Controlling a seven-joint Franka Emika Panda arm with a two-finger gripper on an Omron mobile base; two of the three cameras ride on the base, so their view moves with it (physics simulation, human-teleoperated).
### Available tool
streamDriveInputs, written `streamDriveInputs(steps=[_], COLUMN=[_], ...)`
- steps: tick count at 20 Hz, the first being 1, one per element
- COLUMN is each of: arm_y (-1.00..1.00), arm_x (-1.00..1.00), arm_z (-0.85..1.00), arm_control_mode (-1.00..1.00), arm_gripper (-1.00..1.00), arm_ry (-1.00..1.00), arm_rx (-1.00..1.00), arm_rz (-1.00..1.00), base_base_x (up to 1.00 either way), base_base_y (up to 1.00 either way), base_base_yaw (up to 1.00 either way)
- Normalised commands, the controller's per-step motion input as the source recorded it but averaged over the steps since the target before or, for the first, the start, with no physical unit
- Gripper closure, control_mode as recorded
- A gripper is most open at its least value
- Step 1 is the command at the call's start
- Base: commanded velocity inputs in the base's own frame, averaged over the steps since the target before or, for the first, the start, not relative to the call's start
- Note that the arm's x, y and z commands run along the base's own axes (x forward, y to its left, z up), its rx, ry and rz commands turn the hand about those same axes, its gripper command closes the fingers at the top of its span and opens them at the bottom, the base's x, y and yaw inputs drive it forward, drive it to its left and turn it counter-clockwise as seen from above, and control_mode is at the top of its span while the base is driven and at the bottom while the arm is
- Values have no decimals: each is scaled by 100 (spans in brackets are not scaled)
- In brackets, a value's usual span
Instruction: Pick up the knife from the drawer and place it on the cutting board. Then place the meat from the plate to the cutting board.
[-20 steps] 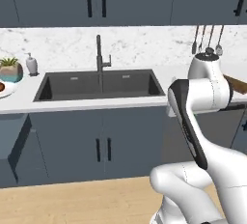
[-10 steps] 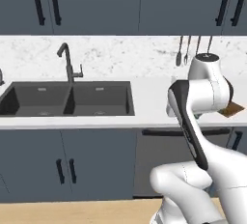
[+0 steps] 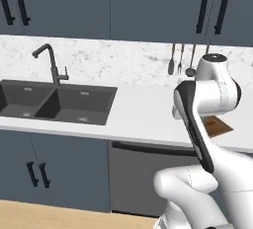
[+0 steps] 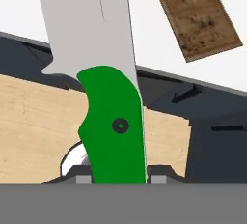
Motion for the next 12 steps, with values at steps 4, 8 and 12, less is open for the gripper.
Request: streamDriveInputs(steps=[4, 8, 12], arm_y=[0, 0, 0], arm_x=[0, 0, 0], arm_z=[0, 0, 0], arm_control_mode=[100, 100, 100], arm_gripper=[100, 100, 100], arm_ry=[0, 0, 0], arm_rx=[0, 0, 0], arm_rz=[0, 0, 0], base_base_x=[18, 2, 19], base_base_y=[-53, -44, -75], base_base_yaw=[48, 45, 44])
